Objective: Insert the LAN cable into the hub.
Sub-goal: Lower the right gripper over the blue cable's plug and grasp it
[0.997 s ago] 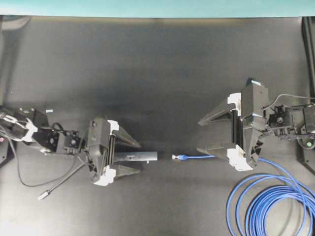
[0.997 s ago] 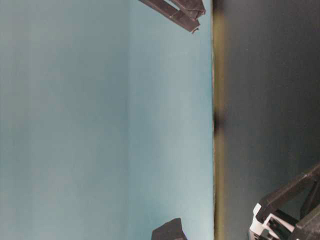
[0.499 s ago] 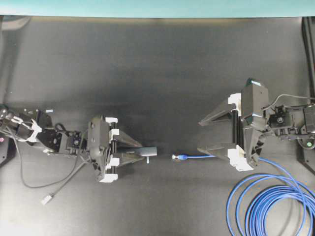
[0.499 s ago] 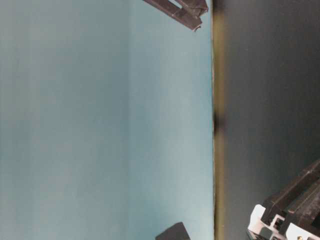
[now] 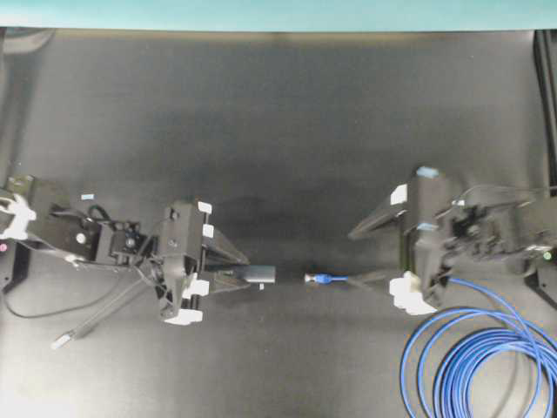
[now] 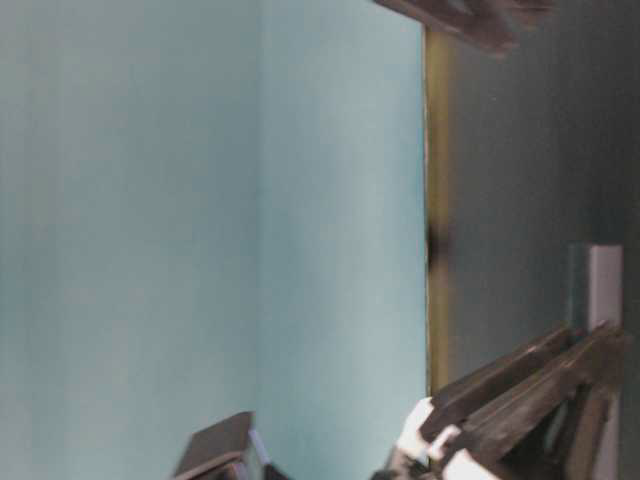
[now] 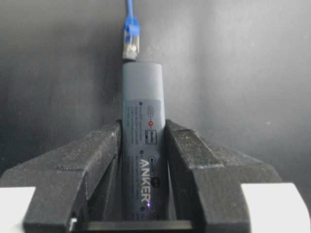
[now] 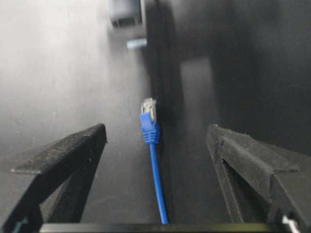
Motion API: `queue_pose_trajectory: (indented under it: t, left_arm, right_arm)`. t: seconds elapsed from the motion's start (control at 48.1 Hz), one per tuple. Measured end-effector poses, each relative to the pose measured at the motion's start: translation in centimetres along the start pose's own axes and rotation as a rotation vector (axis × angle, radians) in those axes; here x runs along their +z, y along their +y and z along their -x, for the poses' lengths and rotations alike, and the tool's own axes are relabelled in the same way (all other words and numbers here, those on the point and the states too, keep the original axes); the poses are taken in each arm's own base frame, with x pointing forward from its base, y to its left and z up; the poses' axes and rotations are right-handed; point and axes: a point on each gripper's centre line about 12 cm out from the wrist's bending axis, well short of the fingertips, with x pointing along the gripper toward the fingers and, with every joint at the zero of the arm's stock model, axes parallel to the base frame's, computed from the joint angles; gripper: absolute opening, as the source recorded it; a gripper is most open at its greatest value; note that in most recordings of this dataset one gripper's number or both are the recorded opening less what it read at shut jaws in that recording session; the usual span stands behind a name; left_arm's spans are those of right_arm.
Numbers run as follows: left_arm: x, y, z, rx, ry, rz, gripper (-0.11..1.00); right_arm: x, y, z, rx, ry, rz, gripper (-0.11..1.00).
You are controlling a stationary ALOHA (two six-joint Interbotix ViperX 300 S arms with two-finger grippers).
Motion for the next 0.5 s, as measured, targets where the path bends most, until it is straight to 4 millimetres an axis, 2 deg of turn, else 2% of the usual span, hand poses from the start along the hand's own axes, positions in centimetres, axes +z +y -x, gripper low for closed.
queue_pose_trajectory:
  t: [0.249,0.499]
  left_arm:
    - [1.7,-0.1,1.2,0.005,0.018,0.002,0.28]
    - [1.9,-0.4,1.4,0.001,0.037,0.002,0.28]
  right_arm:
    - [-2.5,0.9,-3.2,0.029,0.022,0.027,0.8]
    - [-3.6,0.5,-4.3,0.021,0.021,0.019,0.79]
